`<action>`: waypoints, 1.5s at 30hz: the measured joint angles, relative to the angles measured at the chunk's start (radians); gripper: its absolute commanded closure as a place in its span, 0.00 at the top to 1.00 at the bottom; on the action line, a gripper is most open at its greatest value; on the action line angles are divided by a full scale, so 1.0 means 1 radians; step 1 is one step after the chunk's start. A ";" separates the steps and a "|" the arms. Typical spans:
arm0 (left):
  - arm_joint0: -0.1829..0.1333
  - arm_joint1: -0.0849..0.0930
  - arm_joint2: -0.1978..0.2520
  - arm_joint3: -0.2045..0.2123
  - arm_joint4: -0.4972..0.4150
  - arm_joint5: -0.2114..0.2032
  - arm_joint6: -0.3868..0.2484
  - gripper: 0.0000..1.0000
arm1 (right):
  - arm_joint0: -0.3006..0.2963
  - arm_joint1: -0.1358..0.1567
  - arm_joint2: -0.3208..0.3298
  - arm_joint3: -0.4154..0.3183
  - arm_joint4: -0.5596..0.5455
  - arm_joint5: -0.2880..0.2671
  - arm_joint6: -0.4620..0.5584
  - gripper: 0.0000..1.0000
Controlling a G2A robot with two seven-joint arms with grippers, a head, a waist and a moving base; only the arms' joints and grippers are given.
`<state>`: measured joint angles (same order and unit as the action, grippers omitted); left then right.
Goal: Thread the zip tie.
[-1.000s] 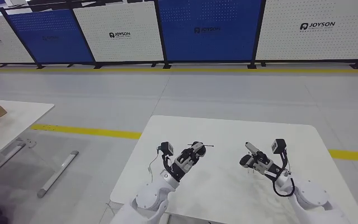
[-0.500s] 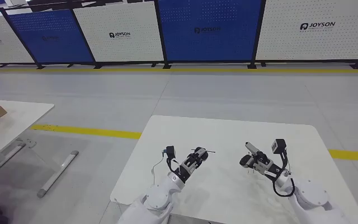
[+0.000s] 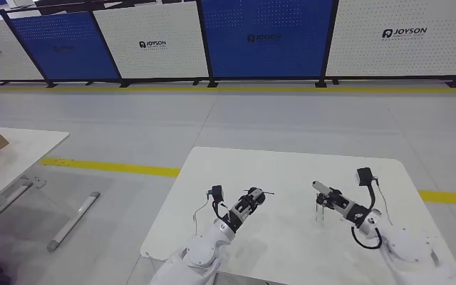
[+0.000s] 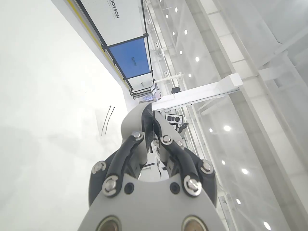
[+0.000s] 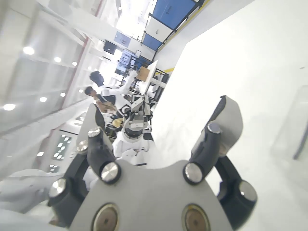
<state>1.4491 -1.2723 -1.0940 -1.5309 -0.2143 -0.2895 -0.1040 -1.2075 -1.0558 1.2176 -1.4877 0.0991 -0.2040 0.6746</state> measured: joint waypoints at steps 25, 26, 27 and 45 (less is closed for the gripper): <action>0.000 0.000 0.000 0.000 0.000 0.000 0.000 0.00 | 0.051 0.017 0.027 -0.070 -0.236 0.170 0.051 1.00; 0.000 0.000 0.000 0.000 0.000 0.000 0.000 0.00 | 0.051 0.017 0.028 -0.071 -0.237 0.170 0.050 1.00; 0.000 0.000 0.000 0.000 0.000 0.000 0.000 0.00 | 0.051 0.018 0.029 -0.076 -0.246 0.169 0.043 1.00; 0.000 0.000 0.000 0.000 0.000 0.000 0.000 0.00 | 0.325 -0.013 -0.194 0.028 -0.635 0.291 0.302 1.00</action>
<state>1.4491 -1.2723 -1.0940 -1.5309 -0.2143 -0.2895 -0.1040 -0.8821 -1.0691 1.0239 -1.4600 -0.5362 0.0866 0.9769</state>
